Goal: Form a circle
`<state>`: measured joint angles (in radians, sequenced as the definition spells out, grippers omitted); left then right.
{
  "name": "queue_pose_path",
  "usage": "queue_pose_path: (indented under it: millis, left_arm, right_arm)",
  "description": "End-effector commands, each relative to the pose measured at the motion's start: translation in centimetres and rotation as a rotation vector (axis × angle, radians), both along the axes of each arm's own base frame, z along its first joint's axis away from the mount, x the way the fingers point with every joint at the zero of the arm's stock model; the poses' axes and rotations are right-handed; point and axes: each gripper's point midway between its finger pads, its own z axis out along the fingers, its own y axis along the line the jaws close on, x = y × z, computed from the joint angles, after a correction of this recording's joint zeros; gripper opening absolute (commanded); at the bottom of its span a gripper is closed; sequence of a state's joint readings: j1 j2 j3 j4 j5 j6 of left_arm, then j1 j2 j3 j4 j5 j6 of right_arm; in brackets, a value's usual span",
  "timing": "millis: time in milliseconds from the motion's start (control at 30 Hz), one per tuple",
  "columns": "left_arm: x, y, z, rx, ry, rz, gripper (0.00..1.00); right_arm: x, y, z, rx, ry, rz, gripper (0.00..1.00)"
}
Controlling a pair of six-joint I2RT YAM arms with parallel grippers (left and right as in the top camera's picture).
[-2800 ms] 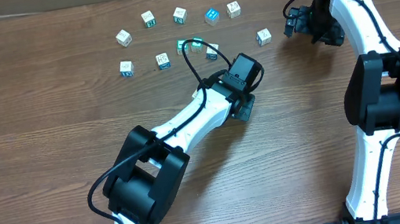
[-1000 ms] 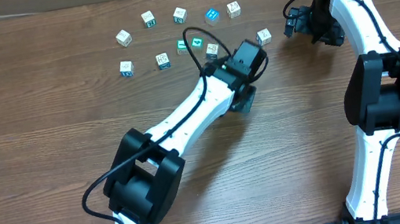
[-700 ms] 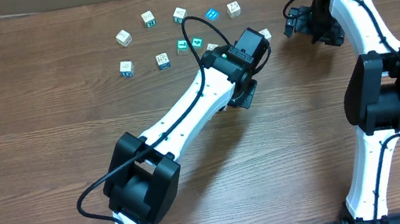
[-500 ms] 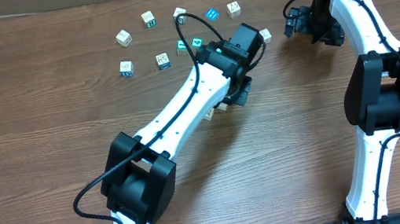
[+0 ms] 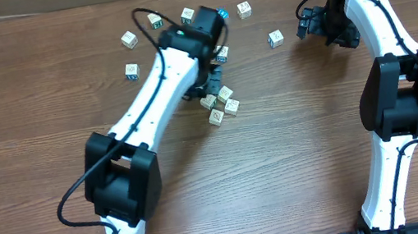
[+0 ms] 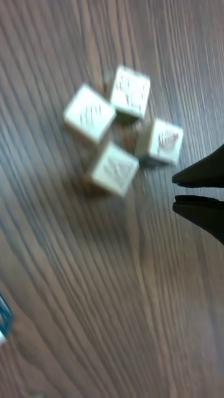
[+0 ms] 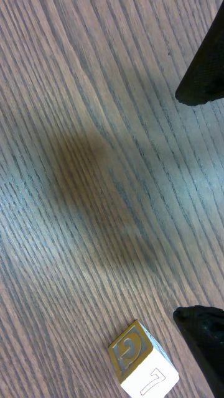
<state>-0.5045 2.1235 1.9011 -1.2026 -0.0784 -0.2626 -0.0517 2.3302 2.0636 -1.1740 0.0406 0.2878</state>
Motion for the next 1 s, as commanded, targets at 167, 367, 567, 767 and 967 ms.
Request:
queue_pose_path:
  millis: [167, 367, 567, 767, 967]
  left_arm:
    - [0.3, 2.5, 0.5, -0.007, 0.04, 0.067, 0.04]
    - [-0.1, 2.8, 0.4, -0.001, 0.059, 0.07, 0.04]
    - [-0.3, 2.9, 0.1, 0.004, 0.069, 0.069, 0.04]
    - [-1.1, 3.2, -1.0, 0.02, 0.1, 0.07, 0.04]
    - [-2.0, 3.7, -1.8, 0.039, 0.136, 0.069, 0.14]
  right_arm:
    - [0.7, -0.1, 1.8, -0.004, -0.048, -0.005, 1.0]
    - [0.7, -0.1, 1.8, -0.004, -0.048, -0.005, 1.0]
    - [0.7, -0.1, 1.8, -0.004, -0.048, -0.005, 1.0]
    - [0.7, -0.1, 1.8, -0.004, -0.048, -0.005, 1.0]
    - [0.7, -0.1, 1.8, -0.004, -0.048, -0.005, 1.0]
